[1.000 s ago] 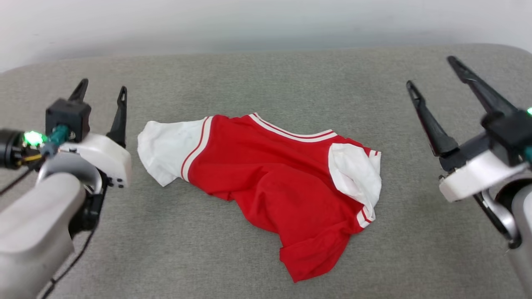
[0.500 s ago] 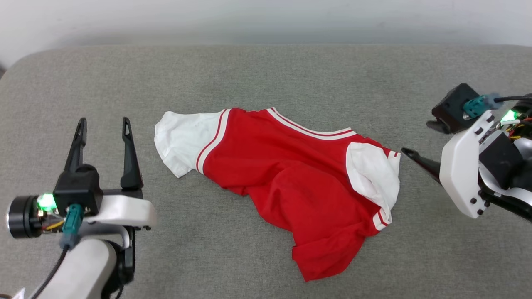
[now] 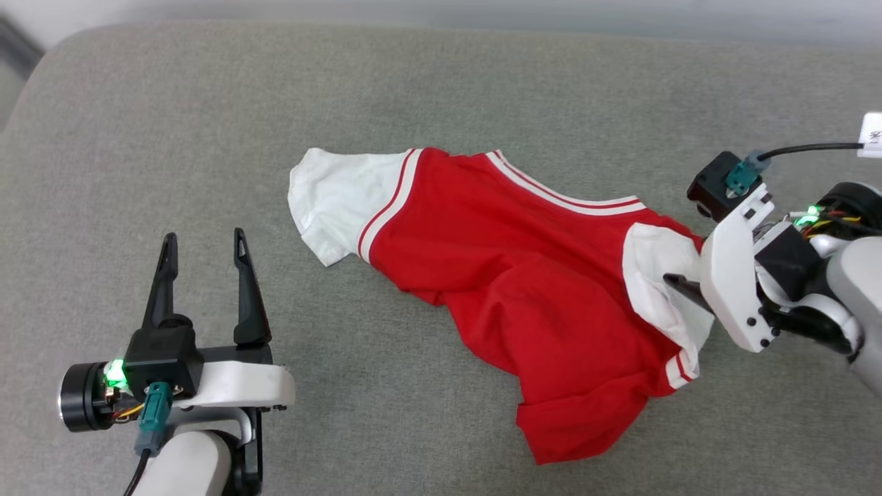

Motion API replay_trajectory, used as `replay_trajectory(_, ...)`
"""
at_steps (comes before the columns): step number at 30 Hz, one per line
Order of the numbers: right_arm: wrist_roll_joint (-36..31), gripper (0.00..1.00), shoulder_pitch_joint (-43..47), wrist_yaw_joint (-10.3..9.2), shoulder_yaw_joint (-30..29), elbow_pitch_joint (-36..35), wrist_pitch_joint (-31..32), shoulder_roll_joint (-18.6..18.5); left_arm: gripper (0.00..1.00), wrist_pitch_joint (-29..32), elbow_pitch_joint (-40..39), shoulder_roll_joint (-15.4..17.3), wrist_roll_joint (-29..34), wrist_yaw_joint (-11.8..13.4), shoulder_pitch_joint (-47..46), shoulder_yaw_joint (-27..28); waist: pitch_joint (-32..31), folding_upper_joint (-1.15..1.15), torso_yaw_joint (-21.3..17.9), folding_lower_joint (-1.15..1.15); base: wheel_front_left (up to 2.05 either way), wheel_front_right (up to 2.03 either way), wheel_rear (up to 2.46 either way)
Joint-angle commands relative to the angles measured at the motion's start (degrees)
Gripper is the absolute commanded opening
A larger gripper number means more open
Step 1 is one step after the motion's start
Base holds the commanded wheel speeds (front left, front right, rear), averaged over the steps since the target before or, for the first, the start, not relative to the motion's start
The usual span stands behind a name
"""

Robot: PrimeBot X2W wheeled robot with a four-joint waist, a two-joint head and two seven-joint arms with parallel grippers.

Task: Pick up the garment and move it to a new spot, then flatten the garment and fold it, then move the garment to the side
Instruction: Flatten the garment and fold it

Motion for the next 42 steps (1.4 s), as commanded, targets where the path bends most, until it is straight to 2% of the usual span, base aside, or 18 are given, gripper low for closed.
replay_trajectory(1,0.37,1.0,-0.72,-0.06,0.24,0.35,-0.33,0.42,1.0,-0.14,-0.02,-0.22,0.33,-0.13,0.42,0.18,0.9,0.0,0.9,0.0,0.0,0.0,0.0)
replay_trajectory(9,1.55,1.0,0.68,-0.05,7.35,7.78,-4.69,2.88,1.0,-0.14,0.59,-5.85,5.03,-4.27,2.03,3.75,2.74,0.0,2.19,0.0,0.0,0.0,0.0)
replay_trajectory(10,1.69,0.33,0.37,-0.05,7.99,7.86,-6.0,3.04,1.0,-0.14,0.74,-6.37,5.52,-4.7,2.31,4.27,2.62,0.0,1.99,0.0,0.0,0.0,0.0)
replay_trajectory(11,1.62,0.0,-0.31,-0.05,8.52,7.63,-7.62,3.02,1.0,-0.14,0.94,-6.76,5.88,-5.11,2.6,4.7,2.4,0.0,1.73,0.0,0.0,0.0,0.0)
replay_trajectory(17,0.95,0.0,-4.48,-0.07,8.03,5.08,-19.01,-0.01,1.0,-0.14,1.83,-8.78,8.08,-7.41,4.34,7.24,-0.68,0.0,-0.1,0.0,0.0,0.0,0.0)
replay_trajectory(20,1.78,0.0,-3.7,-0.06,6.53,2.86,-23.57,-2.25,1.0,-0.14,2.08,-9.6,8.92,-8.35,5.39,8.3,-2.31,0.0,-1.05,0.0,0.0,0.0,0.0)
replay_trajectory(25,2.12,0.0,2.06,-0.06,3.56,-1.31,-28.47,-8.1,1.0,-0.14,2.11,-10.92,10.13,-9.73,7.18,9.35,-3.95,0.0,-2.08,0.0,0.0,0.0,0.0)
replay_trajectory(31,3.81,0.0,15.4,-0.06,-1.66,-4.29,-30.75,-14.05,1.0,-0.14,2.25,-12.23,11.11,-11.05,9.45,10.66,-4.71,0.0,-3.41,0.0,0.0,0.0,0.0)
replay_trajectory(36,4.58,0.0,25.36,-0.06,-5.08,-0.62,-30.99,-13.09,1.0,-0.14,2.42,-13.18,11.96,-12.0,10.51,11.48,-4.53,0.0,-4.3,0.0,0.0,0.0,0.0)
replay_trajectory(42,3.93,0.0,33.18,-0.07,-4.8,5.67,-30.77,-9.92,1.0,-0.14,3.31,-13.85,12.91,-13.39,9.85,11.86,-4.88,0.0,-4.04,0.0,0.0,0.0,0.0)
